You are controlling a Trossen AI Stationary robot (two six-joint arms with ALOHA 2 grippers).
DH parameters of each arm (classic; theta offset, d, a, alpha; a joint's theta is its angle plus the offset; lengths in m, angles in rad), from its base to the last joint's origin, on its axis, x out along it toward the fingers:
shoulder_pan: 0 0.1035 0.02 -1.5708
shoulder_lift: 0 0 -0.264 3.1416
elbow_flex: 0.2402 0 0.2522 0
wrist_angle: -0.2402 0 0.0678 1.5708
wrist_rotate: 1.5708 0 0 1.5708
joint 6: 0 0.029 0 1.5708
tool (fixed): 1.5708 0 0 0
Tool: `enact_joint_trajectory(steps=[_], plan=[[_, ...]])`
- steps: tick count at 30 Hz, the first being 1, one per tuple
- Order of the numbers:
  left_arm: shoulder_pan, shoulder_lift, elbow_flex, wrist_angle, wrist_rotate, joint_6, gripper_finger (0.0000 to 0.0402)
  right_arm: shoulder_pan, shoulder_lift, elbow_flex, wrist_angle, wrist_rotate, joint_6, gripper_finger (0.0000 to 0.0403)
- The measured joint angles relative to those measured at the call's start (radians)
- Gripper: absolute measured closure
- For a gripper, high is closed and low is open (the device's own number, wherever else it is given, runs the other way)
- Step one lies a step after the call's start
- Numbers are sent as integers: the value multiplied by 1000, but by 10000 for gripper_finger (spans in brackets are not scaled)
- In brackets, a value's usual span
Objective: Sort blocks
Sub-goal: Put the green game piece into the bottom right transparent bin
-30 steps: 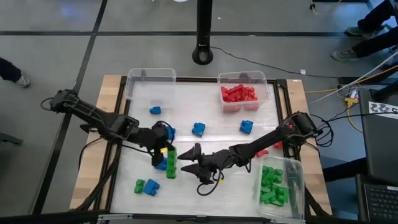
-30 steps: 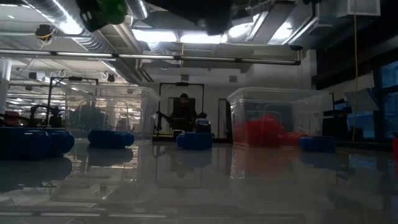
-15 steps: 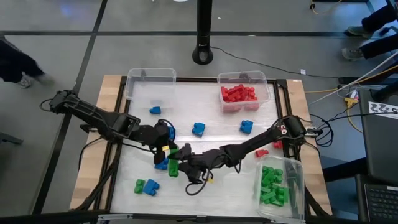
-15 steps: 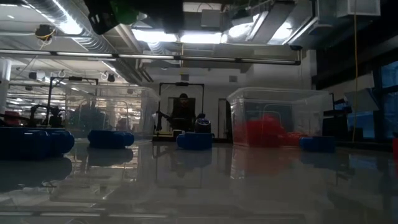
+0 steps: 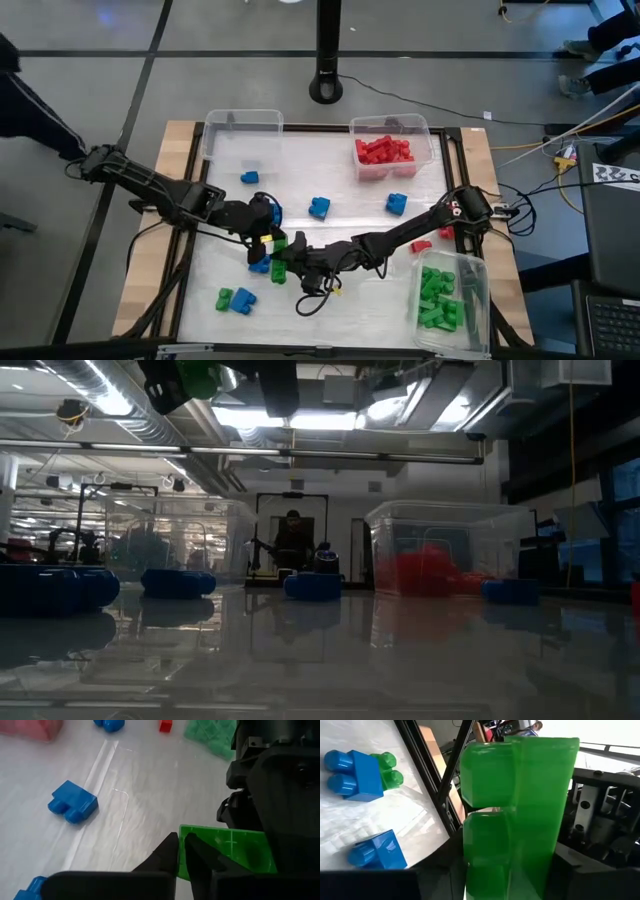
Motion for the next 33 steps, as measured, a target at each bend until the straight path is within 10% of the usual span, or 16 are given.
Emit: enact_joint_trajectory(steps=[18, 25, 33], plan=[[-31, -187, 2, -63, -72, 97, 245, 159, -186, 0, -352, 294, 126, 231], [-94, -178, 1, -179, -227, 67, 244, 268, -384, 0, -827, 417, 561, 231], [-141, -108, 1, -195, -266, 71, 244, 378, -585, 0, -1381, 321, 1277, 231]])
